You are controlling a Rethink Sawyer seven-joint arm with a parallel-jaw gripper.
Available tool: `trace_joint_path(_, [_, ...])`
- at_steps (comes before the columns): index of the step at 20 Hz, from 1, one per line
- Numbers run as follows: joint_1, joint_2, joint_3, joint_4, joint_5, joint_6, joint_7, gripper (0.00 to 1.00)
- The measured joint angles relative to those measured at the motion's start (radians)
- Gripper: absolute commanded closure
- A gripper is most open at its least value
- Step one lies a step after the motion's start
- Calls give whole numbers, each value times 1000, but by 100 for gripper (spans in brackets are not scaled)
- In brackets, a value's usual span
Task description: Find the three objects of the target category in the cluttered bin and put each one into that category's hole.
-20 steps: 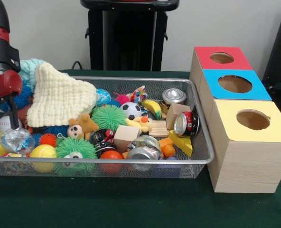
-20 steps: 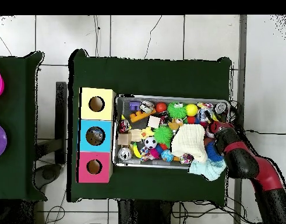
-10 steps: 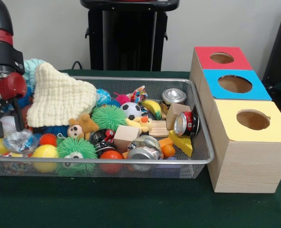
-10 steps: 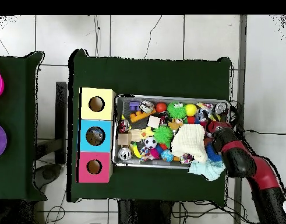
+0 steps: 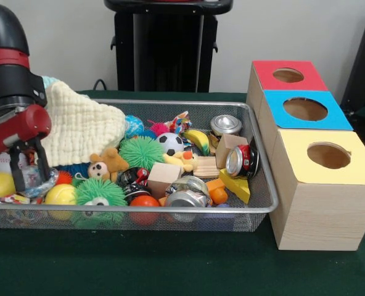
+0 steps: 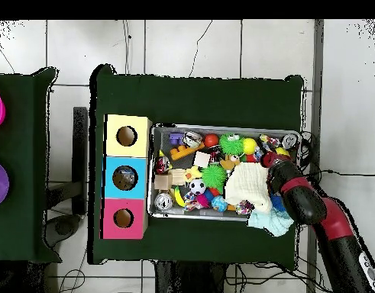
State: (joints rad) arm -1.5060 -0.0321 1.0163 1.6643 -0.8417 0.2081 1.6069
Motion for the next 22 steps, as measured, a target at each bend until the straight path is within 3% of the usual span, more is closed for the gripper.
trace_joint_path(8, [43,-3,-2,0,58,0,0,0])
trace_joint_path(22, [41,-27,-3,8,114,0,0,0])
